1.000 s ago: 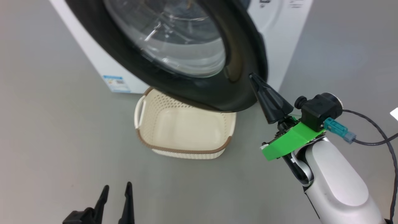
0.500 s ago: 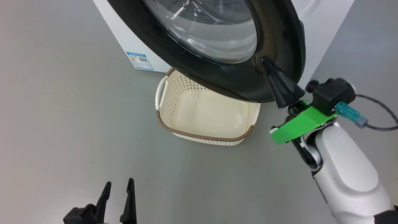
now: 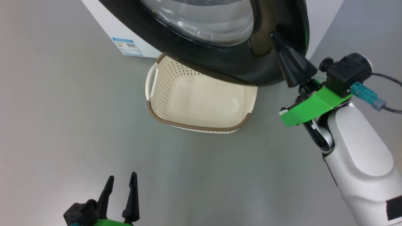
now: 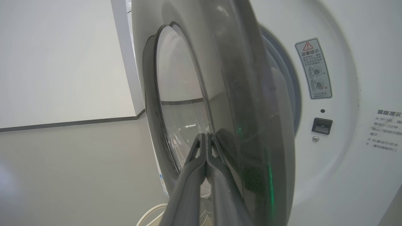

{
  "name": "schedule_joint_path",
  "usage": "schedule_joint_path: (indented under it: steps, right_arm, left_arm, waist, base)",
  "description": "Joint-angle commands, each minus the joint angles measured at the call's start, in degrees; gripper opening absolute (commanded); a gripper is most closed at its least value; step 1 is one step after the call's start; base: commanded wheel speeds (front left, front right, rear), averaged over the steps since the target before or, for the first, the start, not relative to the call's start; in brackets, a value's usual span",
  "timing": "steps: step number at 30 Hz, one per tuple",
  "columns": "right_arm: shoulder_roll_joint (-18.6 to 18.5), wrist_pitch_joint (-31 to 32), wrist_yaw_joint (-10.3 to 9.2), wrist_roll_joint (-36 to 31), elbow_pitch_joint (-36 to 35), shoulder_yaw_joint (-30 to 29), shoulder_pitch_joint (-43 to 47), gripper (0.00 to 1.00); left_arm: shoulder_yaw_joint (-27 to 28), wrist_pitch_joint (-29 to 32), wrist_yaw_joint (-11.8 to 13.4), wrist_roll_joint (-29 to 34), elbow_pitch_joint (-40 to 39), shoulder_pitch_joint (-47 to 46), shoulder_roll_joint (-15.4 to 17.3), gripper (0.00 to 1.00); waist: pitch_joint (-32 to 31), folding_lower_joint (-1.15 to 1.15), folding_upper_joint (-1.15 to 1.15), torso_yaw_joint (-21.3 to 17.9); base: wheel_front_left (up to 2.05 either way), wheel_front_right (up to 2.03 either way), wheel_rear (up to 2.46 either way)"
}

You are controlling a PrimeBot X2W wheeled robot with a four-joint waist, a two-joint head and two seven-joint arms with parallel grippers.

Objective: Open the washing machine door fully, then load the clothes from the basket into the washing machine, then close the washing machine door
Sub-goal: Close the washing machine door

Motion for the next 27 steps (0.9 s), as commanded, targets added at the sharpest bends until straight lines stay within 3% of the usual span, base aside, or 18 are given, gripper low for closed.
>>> schedule_joint_path:
  steps: [1, 10, 27]
  right_arm:
    - [0.2, -0.3, 0.28, -0.9, -1.2, 0.5, -1.6, 0.00]
    - [-0.9, -0.3, 0.28, -1.1, -1.1, -0.5, -5.8, 0.00]
    - [-4.4, -0.3, 0.28, -2.7, -0.1, -2.5, -14.5, 0.00]
  left_arm:
    - [1.7, -0.5, -0.1, 0.0, -1.5, -1.1, 0.5, 1.00]
    - [0.9, -0.5, -0.9, 0.2, -2.1, -1.8, 0.5, 1.00]
    - [0.8, -0.5, -1.5, -0.1, -4.2, -2.9, 0.5, 1.00]
  waist:
    - [1.5, -0.01, 0.00, -0.9]
    - [5.1, -0.01, 0.00, -1.5]
    - [11.0, -0.01, 0.00, 1.7]
  base:
    - [0.00, 0.00, 0.00]
    - [0.00, 0.00, 0.00]
    - [0.00, 0.00, 0.00]
